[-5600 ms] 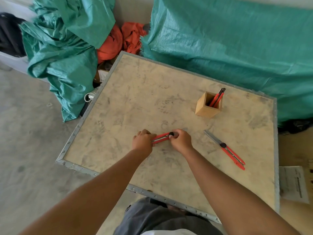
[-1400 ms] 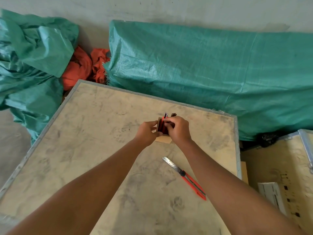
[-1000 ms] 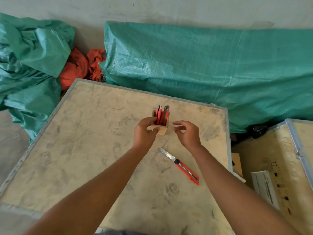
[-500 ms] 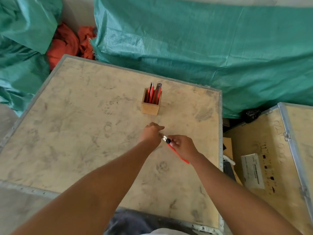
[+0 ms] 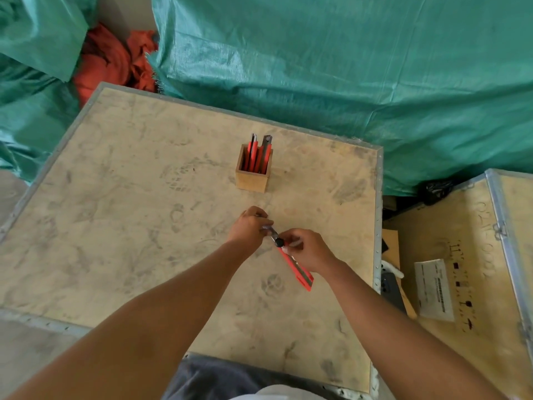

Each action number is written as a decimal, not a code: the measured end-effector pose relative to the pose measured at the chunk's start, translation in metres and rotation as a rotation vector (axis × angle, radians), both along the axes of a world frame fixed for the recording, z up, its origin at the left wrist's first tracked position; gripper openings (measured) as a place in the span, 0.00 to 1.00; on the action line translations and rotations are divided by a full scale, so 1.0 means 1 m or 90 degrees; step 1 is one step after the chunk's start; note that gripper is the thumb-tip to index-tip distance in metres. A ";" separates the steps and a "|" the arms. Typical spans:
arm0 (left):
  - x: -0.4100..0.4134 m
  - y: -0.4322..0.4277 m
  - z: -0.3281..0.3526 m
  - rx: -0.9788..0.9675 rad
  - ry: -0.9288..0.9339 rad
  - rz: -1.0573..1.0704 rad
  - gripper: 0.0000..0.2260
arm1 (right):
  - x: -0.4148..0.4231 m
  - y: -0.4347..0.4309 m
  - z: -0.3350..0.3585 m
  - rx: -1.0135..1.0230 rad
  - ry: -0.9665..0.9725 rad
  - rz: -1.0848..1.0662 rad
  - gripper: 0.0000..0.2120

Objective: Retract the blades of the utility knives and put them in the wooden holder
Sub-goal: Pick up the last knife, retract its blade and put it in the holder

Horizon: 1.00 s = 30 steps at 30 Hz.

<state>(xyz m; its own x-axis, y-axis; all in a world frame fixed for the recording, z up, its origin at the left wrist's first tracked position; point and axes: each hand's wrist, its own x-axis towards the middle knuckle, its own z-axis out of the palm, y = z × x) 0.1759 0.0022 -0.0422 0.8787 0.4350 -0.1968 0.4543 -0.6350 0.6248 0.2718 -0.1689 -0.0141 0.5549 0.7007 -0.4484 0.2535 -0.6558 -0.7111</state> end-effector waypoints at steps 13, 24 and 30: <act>-0.027 0.007 0.084 0.013 -0.337 0.022 0.09 | -0.018 0.006 0.065 0.193 0.076 -0.163 0.13; -0.097 -0.024 0.148 -0.476 -0.116 0.113 0.24 | -0.038 0.027 0.133 0.372 0.085 -0.346 0.14; -0.116 -0.031 0.162 -0.519 -0.196 0.186 0.24 | -0.048 0.031 0.149 0.390 0.081 -0.299 0.13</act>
